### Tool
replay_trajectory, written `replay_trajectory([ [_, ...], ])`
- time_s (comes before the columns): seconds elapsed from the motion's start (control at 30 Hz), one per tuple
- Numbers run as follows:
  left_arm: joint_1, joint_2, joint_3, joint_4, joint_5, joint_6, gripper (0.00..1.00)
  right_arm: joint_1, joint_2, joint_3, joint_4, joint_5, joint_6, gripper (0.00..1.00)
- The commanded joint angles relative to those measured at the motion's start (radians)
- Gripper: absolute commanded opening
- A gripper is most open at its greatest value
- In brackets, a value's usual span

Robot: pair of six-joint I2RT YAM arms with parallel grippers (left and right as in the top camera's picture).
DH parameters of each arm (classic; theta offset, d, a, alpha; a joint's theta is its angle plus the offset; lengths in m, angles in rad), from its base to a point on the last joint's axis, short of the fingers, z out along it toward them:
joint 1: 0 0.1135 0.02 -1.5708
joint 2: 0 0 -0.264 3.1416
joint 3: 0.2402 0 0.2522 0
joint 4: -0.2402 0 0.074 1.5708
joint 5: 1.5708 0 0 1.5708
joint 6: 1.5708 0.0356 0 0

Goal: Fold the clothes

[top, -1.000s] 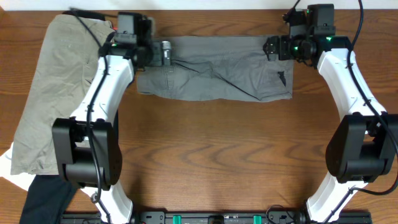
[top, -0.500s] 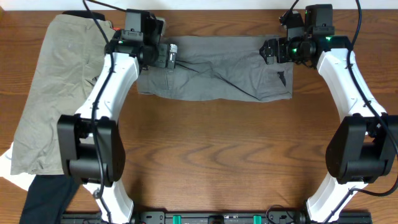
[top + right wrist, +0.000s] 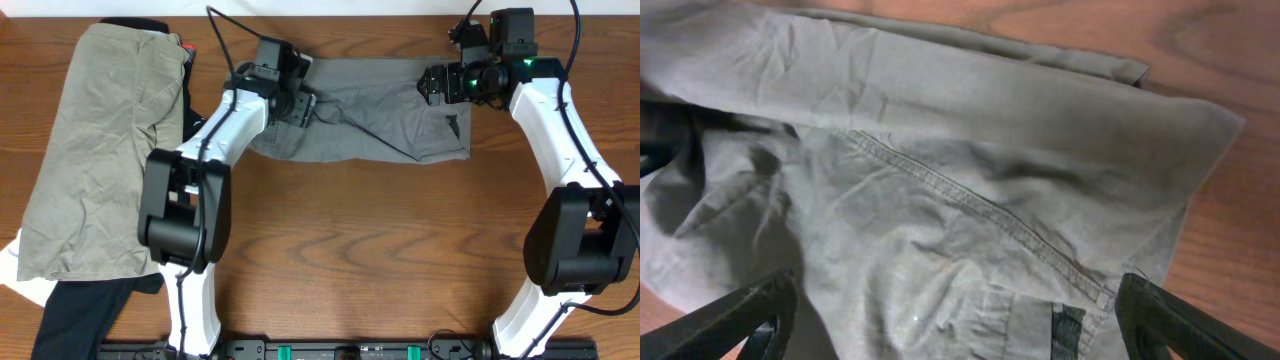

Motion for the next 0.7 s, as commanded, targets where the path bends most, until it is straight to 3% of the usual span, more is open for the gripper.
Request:
replay_trajectory([
  [0.0,0.011,0.047,0.019,0.072,-0.064,-0.013,0.70,0.005,-0.019,0.015,-0.011,-0.011,-0.016,0.99],
  [0.2,0.013,0.049,0.025,0.261,-0.093,-0.017,0.70,0.005,-0.018,0.015,-0.022,-0.011,-0.016,0.99],
  [0.43,0.013,0.045,0.068,0.279,-0.092,-0.017,0.70,0.005,-0.018,0.015,-0.021,-0.011,-0.016,0.99],
  [0.67,0.013,0.105,0.068,0.399,-0.092,-0.017,0.70,0.005,-0.018,0.015,-0.026,-0.011,-0.016,0.99],
])
